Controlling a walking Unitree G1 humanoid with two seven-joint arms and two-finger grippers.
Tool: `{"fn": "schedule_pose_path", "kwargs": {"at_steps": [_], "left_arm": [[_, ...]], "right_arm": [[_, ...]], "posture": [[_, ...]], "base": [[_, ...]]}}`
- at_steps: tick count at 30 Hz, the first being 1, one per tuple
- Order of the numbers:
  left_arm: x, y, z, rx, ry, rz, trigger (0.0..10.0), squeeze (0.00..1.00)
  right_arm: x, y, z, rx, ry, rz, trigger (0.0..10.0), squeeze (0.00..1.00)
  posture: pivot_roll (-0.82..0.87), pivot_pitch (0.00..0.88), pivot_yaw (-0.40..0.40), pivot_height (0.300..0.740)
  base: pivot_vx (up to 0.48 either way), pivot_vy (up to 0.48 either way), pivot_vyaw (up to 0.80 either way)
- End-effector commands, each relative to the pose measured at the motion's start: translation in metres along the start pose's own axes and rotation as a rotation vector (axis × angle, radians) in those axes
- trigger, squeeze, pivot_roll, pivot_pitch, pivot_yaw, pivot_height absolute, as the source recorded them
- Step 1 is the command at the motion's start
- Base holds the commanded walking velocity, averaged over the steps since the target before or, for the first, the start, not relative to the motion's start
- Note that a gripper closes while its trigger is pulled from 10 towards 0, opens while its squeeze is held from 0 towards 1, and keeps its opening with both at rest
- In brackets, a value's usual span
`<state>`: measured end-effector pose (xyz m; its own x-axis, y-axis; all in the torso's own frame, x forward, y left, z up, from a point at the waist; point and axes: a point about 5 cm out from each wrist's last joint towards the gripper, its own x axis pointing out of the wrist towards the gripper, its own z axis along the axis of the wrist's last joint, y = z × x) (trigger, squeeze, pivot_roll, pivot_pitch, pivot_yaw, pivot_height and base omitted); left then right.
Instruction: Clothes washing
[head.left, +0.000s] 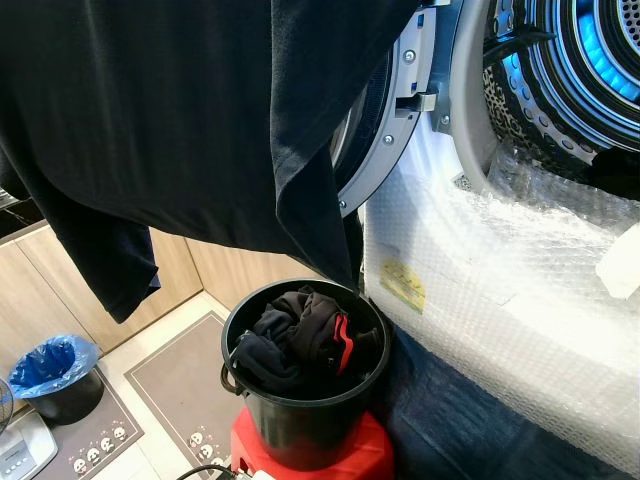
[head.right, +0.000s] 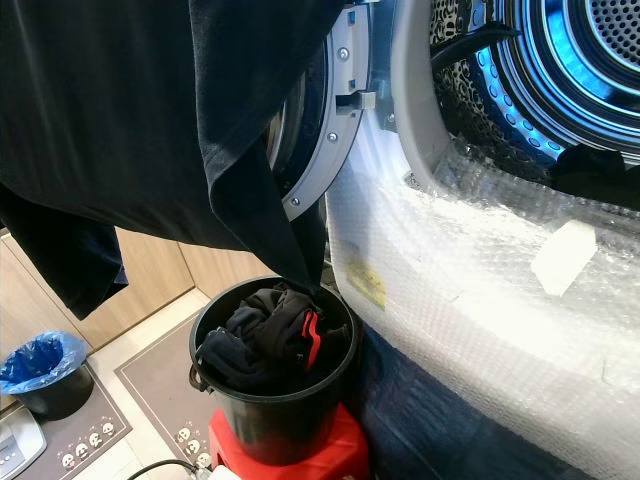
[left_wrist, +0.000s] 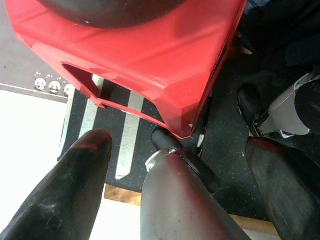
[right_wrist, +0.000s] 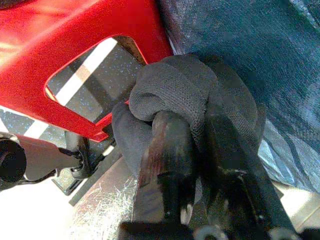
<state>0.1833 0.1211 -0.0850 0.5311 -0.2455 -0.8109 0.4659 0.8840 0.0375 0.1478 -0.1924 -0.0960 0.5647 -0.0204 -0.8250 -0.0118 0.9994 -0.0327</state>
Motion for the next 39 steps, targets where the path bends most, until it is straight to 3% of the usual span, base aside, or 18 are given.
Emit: {"fn": "schedule_pose_path", "kwargs": {"at_steps": [1,39], "left_arm": [[-0.0013,0.0032,-0.0056,0.010,0.030,0.005,10.0,0.00],[-0.0013,0.0028,-0.0070,0.022,0.041,0.008,10.0,0.00]], "right_arm": [[-0.0001,0.0031,-0.0026,0.011,0.013,0.007,10.0,0.00],[-0.0004,0.0038,-0.0044,0.003,0.021,0.005,10.0,0.00]], "posture": [[-0.13,0.000,0.049,0.740],[-0.14,0.000,0.050,0.740]], "base": [[0.000,0.000,0.00],[0.000,0.000,0.00]]}}
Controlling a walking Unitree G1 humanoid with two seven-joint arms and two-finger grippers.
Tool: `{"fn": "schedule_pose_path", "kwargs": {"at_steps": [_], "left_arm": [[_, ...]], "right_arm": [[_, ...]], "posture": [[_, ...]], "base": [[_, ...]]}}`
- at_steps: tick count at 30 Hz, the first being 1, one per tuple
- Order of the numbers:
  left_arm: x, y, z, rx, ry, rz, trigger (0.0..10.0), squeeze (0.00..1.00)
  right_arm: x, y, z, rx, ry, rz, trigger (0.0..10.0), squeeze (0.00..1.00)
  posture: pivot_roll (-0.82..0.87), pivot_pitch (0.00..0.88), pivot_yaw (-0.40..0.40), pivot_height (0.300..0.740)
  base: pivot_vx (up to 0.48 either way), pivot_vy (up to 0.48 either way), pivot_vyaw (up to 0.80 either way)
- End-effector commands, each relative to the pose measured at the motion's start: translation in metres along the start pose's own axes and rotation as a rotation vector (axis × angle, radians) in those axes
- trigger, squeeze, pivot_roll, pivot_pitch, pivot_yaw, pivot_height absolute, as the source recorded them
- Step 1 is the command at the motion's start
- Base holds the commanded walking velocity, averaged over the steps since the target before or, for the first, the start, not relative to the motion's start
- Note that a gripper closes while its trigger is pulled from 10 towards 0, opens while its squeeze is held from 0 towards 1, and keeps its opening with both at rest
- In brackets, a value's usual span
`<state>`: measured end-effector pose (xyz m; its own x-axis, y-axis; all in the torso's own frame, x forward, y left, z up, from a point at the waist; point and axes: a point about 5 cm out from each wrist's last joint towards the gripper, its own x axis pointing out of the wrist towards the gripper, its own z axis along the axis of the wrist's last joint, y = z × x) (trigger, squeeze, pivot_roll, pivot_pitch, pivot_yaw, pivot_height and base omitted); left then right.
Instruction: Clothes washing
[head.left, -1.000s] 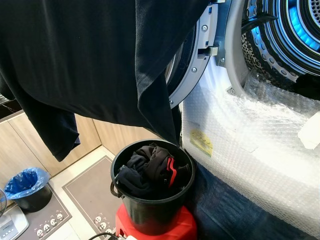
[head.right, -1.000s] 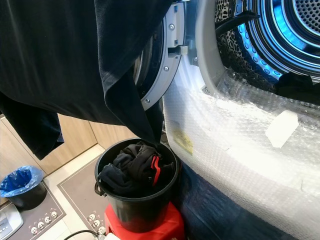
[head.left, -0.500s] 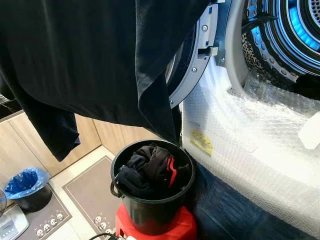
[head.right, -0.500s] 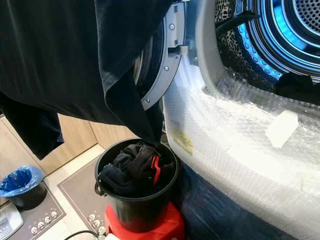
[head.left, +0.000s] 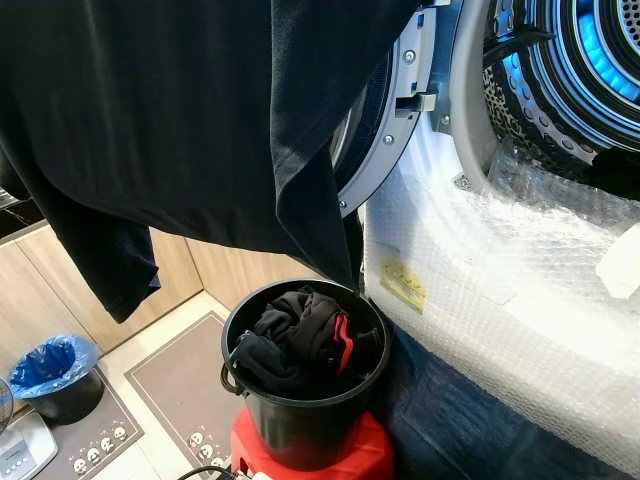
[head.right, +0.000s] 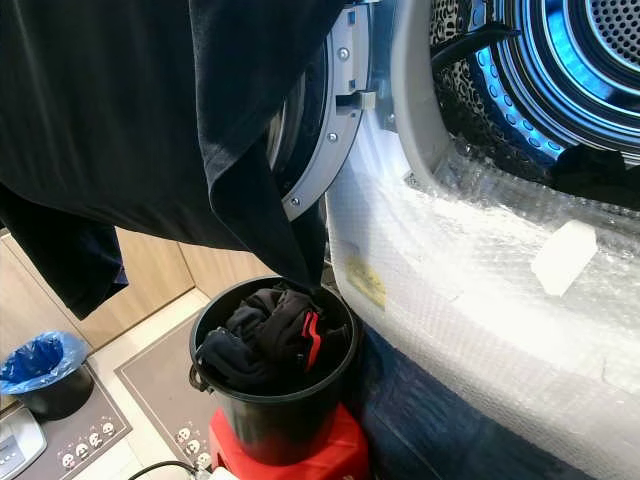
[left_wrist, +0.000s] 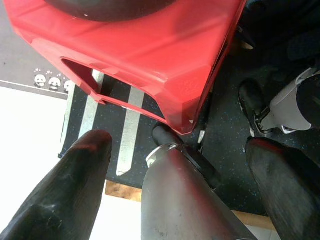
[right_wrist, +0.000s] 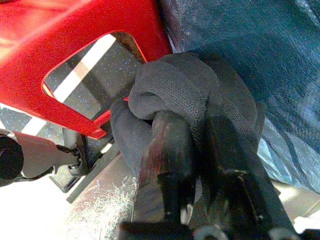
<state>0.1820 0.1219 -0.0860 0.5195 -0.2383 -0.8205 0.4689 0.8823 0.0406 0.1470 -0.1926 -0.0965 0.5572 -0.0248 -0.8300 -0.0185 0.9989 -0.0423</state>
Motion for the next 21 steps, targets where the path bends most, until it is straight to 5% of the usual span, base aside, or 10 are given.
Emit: {"fn": "schedule_pose_path", "kwargs": {"at_steps": [1,21], "left_arm": [[-0.0010,0.0026,-0.0045,0.019,0.023,0.007,10.0,0.00],[-0.0010,0.0021,-0.0049,0.012,0.026,0.003,10.0,0.00]], "right_arm": [[-0.0003,0.0040,-0.0034,0.015,0.012,0.009,10.0,0.00],[-0.0005,0.0040,-0.0040,0.007,0.016,0.016,10.0,0.00]], "posture": [[-0.14,0.000,0.050,0.740],[-0.14,0.000,0.047,0.740]], "base": [[0.000,0.000,0.00],[0.000,0.000,0.00]]}}
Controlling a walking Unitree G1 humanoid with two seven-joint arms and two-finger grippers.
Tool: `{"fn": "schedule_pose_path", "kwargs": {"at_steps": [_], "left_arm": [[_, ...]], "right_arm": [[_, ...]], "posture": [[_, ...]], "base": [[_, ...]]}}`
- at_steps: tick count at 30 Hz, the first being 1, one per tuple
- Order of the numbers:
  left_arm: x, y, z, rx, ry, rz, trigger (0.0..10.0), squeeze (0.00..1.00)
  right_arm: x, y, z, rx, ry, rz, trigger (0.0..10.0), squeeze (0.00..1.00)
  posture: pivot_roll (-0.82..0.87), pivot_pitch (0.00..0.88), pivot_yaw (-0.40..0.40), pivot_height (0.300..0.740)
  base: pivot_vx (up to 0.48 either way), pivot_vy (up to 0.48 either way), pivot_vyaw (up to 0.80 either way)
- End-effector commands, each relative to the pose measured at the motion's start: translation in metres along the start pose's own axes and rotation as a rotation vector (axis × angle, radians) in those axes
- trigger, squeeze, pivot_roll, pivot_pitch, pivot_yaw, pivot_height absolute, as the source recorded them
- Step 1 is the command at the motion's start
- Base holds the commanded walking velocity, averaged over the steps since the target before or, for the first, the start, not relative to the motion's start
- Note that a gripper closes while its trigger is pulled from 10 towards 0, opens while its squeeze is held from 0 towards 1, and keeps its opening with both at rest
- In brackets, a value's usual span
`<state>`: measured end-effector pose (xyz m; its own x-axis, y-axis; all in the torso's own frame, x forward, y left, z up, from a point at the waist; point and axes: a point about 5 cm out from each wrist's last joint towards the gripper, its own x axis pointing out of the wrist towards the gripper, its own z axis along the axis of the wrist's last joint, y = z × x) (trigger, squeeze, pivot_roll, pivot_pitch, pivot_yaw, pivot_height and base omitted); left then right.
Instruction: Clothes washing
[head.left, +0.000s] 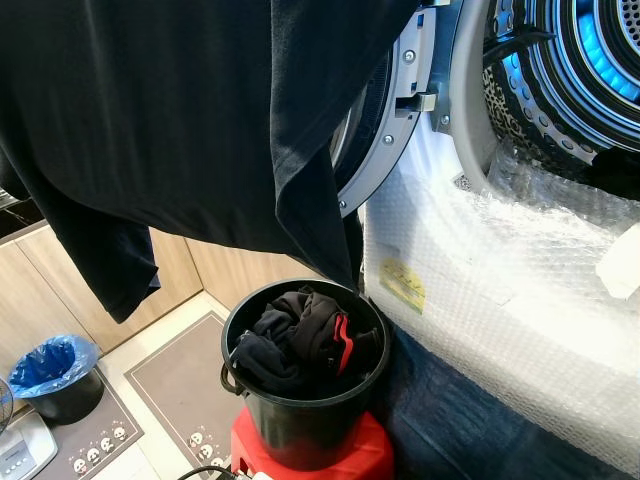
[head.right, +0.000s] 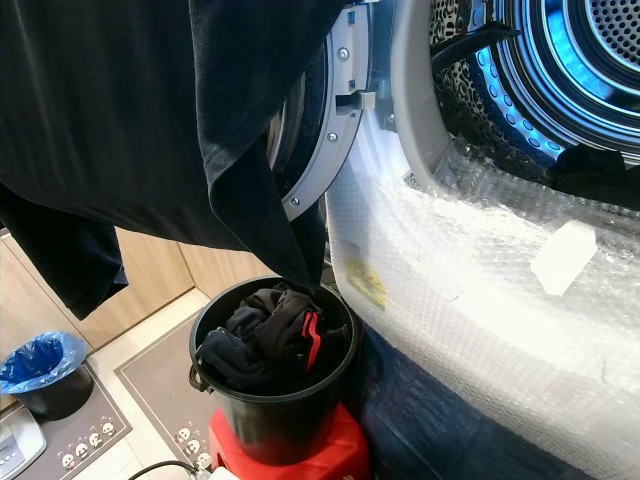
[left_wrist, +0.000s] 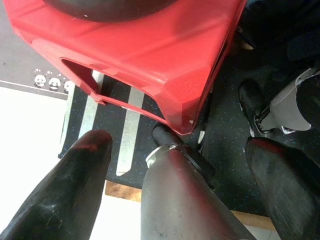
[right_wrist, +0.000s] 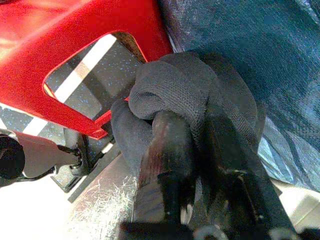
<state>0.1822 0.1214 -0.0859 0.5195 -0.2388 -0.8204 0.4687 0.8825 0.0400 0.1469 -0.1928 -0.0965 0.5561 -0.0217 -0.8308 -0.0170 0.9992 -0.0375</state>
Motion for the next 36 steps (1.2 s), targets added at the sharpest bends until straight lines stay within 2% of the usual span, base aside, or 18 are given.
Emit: {"fn": "schedule_pose_path", "kwargs": {"at_steps": [1,36], "left_arm": [[-0.0011,0.0024,-0.0054,0.012,0.027,0.003,10.0,0.00],[-0.0005,0.0024,-0.0031,0.004,0.026,0.002,10.0,0.00]], "right_arm": [[-0.0004,0.0041,-0.0040,0.004,0.015,0.012,10.0,0.00],[0.0002,0.0045,-0.0019,0.010,0.011,0.014,10.0,0.00]], "posture": [[-0.14,0.000,0.047,0.740],[-0.13,0.000,0.046,0.740]], "base": [[0.000,0.000,0.00],[0.000,0.000,0.00]]}}
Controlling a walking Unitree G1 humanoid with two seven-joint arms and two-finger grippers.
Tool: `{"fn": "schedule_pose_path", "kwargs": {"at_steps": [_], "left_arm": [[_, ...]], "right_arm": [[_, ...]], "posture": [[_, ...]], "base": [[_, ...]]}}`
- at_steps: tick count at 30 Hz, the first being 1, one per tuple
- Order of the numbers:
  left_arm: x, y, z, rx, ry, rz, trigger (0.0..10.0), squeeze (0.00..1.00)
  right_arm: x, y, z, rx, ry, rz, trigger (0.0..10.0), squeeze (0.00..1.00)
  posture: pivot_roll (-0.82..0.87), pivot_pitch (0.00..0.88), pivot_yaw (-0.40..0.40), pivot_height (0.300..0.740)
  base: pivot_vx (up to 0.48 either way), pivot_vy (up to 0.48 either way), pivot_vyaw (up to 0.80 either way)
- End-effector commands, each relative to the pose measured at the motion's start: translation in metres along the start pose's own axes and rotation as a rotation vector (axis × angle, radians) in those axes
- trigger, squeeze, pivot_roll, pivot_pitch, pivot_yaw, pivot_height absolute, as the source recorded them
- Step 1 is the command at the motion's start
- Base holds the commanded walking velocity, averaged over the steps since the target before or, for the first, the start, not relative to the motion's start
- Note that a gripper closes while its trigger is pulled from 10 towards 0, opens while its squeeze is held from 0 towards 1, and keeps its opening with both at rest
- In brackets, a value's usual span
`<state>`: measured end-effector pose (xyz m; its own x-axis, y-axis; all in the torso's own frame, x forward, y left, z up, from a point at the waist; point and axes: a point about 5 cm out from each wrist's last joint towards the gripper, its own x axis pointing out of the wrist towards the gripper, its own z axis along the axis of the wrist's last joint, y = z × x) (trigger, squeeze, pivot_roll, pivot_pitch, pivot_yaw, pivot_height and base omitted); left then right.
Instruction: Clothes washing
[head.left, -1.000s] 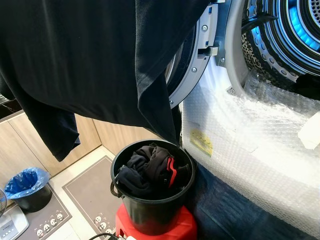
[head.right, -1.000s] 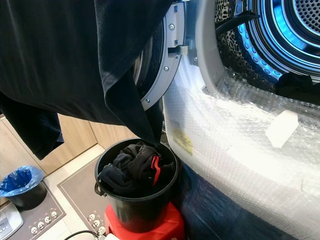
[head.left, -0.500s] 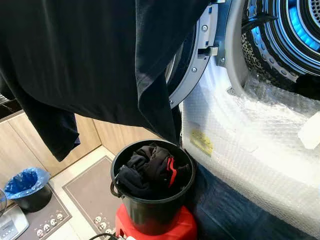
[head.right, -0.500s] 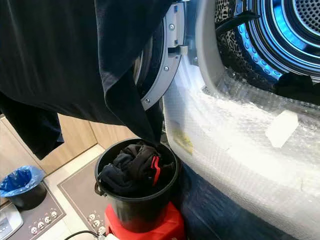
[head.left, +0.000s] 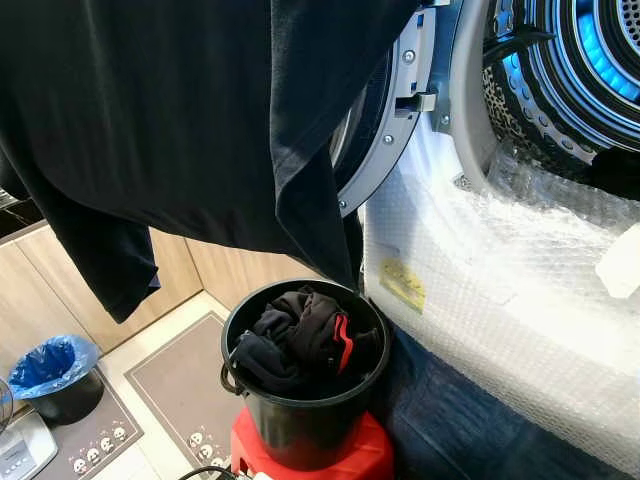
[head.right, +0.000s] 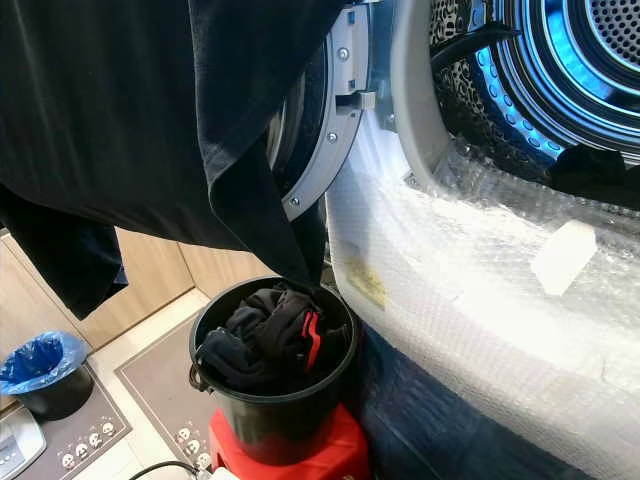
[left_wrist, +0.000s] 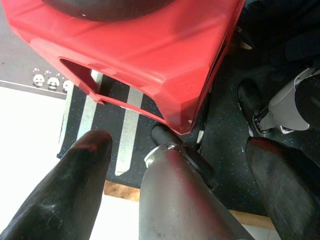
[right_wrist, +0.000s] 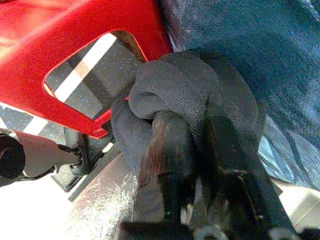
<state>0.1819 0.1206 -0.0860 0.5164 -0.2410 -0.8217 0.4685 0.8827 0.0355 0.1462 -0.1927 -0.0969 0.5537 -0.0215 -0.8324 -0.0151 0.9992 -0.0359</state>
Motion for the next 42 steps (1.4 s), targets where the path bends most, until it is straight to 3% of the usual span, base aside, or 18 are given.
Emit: {"fn": "schedule_pose_path", "kwargs": {"at_steps": [1,42], "left_arm": [[-0.0007,0.0033,-0.0034,0.007,0.025,0.006,10.0,0.00],[-0.0024,0.0044,-0.0110,0.032,0.047,0.014,10.0,0.00]], "right_arm": [[0.0003,0.0044,-0.0011,0.008,0.008,0.014,10.0,0.00],[0.0004,0.0063,-0.0017,-0.023,0.012,0.024,10.0,0.00]], "posture": [[-0.13,0.000,0.046,0.740],[-0.12,0.000,0.040,0.740]], "base": [[0.000,0.000,0.00],[0.000,0.000,0.00]]}}
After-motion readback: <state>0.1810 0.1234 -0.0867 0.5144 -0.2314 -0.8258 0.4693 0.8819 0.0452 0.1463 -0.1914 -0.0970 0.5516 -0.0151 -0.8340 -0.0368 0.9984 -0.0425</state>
